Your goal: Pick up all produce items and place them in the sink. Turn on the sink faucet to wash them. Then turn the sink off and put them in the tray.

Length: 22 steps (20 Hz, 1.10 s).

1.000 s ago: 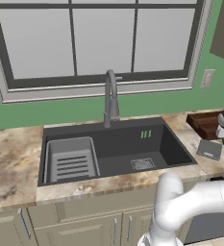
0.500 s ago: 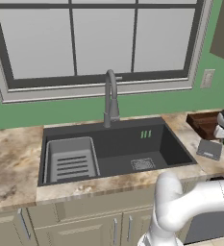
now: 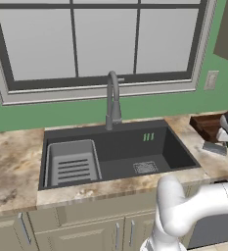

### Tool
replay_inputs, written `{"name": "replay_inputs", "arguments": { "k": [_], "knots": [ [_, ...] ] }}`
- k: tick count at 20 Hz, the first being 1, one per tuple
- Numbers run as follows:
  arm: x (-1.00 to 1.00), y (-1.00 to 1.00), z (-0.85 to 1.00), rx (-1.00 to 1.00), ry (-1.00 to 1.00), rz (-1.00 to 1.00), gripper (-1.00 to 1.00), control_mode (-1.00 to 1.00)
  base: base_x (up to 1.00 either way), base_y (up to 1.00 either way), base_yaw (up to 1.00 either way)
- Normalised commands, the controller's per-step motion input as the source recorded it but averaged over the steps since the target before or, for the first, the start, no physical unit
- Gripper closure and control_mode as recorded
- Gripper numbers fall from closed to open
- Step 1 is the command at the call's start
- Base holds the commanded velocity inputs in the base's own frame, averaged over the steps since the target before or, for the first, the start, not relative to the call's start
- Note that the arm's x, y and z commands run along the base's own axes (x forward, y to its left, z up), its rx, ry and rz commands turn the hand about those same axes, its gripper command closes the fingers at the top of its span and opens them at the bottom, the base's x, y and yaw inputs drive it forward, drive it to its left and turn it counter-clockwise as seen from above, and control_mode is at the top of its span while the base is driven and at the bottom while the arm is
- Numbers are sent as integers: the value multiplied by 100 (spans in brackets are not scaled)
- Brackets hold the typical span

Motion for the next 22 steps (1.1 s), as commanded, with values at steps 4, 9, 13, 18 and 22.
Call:
{"name": "replay_inputs", "arguments": {
  "k": [4, 9, 13, 18, 22],
  "knots": [
    [0, -4, 0, 1, 0, 0, 100, -100, 0, 0, 0],
    [-5, -4, 19, 2, -1, 0, 100, -100, 0, 0, 0],
    [-31, 0, 95, 0, -15, 0, 100, -100, 0, 0, 0],
    [-56, 28, 96, 0, -7, -3, 100, -100, 0, 0, 0],
    [-56, 90, 58, 0, -2, -6, 100, -100, 0, 0, 0]
  ]
}}
